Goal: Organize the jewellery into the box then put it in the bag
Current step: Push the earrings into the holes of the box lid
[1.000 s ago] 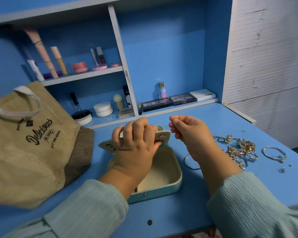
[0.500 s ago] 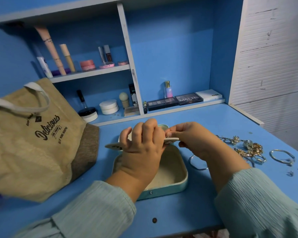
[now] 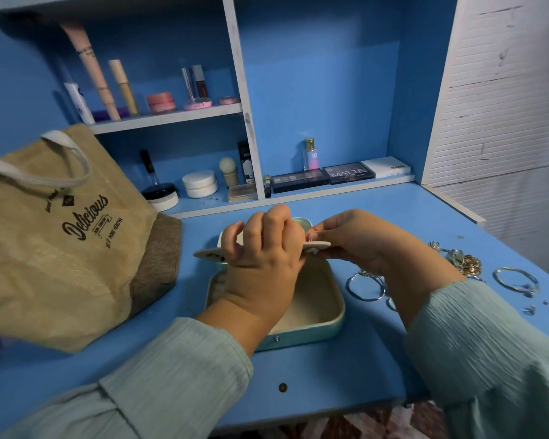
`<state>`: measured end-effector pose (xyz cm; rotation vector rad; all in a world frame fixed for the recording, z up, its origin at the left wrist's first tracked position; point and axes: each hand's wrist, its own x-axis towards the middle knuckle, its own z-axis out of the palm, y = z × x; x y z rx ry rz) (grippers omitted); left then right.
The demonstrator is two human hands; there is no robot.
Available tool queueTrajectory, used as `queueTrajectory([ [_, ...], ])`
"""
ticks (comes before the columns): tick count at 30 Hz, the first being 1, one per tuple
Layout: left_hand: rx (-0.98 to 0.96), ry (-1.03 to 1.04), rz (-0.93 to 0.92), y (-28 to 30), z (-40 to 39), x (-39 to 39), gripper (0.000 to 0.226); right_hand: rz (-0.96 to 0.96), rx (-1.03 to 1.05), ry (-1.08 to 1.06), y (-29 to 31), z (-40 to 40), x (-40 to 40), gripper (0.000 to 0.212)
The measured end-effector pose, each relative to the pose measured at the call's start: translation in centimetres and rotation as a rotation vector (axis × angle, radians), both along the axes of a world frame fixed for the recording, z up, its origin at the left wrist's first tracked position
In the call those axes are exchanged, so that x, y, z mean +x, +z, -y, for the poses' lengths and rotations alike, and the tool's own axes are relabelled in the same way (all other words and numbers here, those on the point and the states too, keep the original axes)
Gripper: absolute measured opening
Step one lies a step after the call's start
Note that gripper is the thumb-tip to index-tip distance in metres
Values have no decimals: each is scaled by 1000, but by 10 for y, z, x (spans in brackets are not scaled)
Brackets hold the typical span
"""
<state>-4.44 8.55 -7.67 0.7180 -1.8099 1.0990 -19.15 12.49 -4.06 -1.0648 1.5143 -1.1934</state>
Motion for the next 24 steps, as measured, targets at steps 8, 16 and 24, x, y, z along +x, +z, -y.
queueTrajectory([
  [8, 33, -16, 4, 1, -1, 0, 55, -62, 45, 37, 5, -1, -4, 10],
  [16, 68, -42, 9, 1, -3, 1, 59, -490, 116, 209, 26, 5, -4, 12],
  [24, 81, -65, -13, 0, -3, 1, 46, -660, 198, 327, 37, 14, 0, 14],
])
